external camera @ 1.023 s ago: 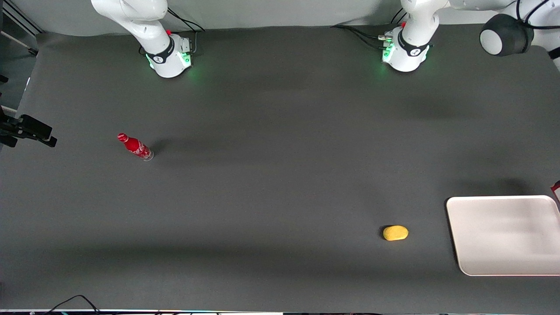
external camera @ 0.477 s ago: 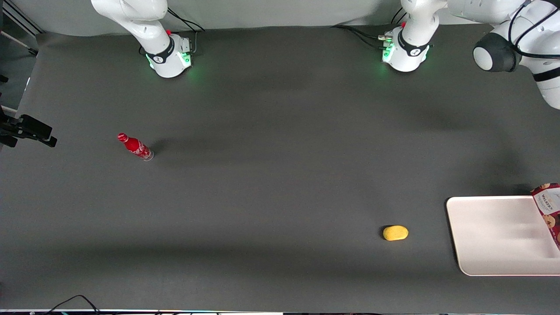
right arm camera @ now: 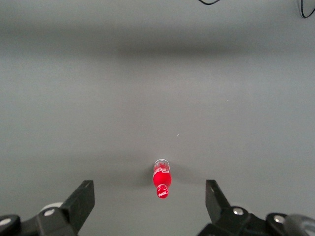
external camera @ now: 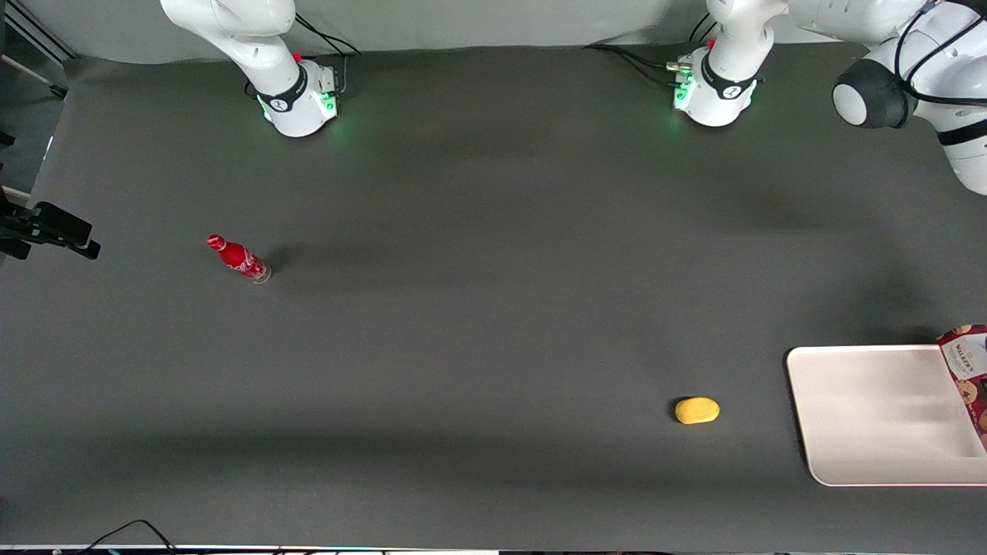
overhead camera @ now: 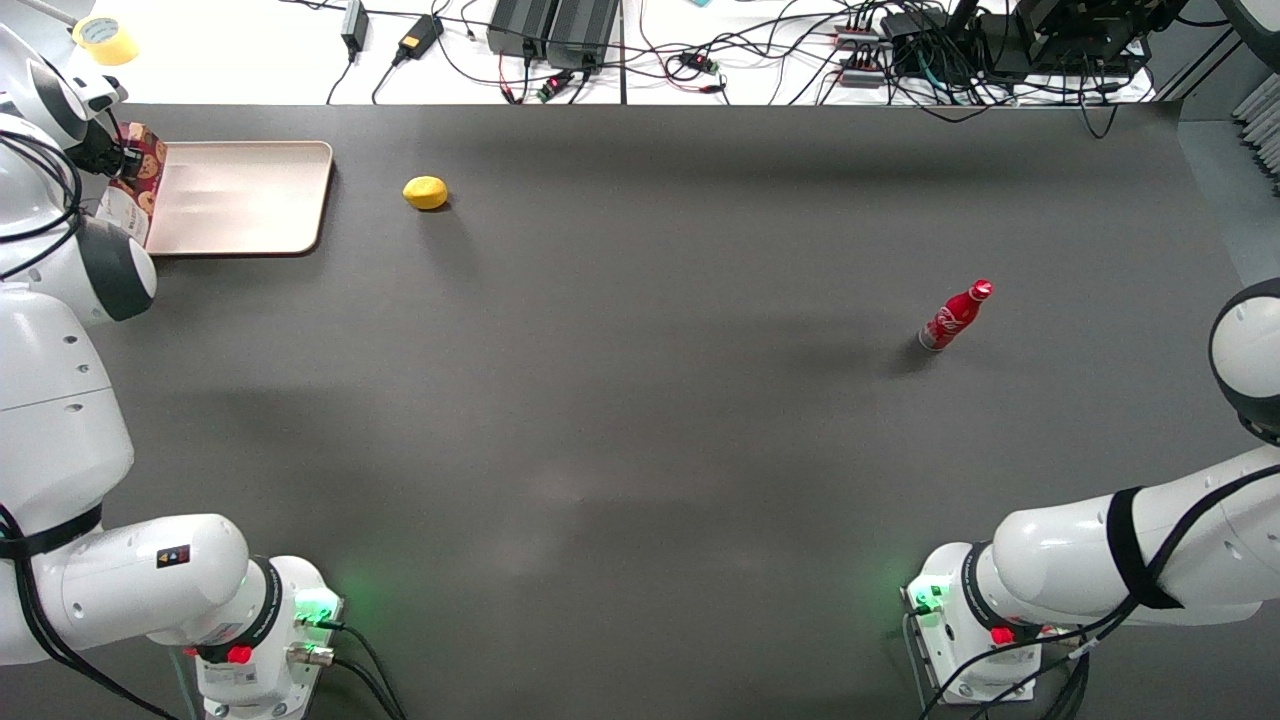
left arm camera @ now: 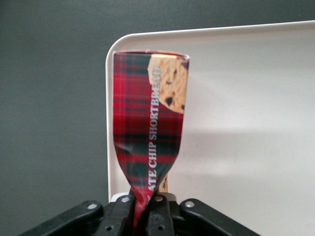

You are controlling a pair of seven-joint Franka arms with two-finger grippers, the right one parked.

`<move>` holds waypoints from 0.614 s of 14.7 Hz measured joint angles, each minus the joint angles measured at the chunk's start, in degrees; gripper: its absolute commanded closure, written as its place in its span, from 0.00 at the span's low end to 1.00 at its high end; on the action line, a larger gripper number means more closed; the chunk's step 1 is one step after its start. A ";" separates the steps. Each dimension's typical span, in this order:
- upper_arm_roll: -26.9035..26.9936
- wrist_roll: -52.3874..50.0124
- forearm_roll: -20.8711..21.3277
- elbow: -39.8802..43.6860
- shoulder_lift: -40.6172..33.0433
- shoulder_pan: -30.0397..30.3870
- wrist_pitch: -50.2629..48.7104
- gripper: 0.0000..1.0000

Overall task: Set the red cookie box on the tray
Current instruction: 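Lower the box onto the tray and open the left gripper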

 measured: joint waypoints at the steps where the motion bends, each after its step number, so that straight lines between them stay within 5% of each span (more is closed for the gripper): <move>1: -0.13 0.14 -0.01 0.00 0.20 0.00 0.23 0.26; 3: -0.23 1.11 -0.31 -0.01 0.79 0.03 1.05 0.21; 5: -0.24 2.79 -2.29 -0.02 1.21 0.21 1.75 0.01; 9: -0.23 4.15 -3.64 0.17 1.29 0.48 1.97 0.00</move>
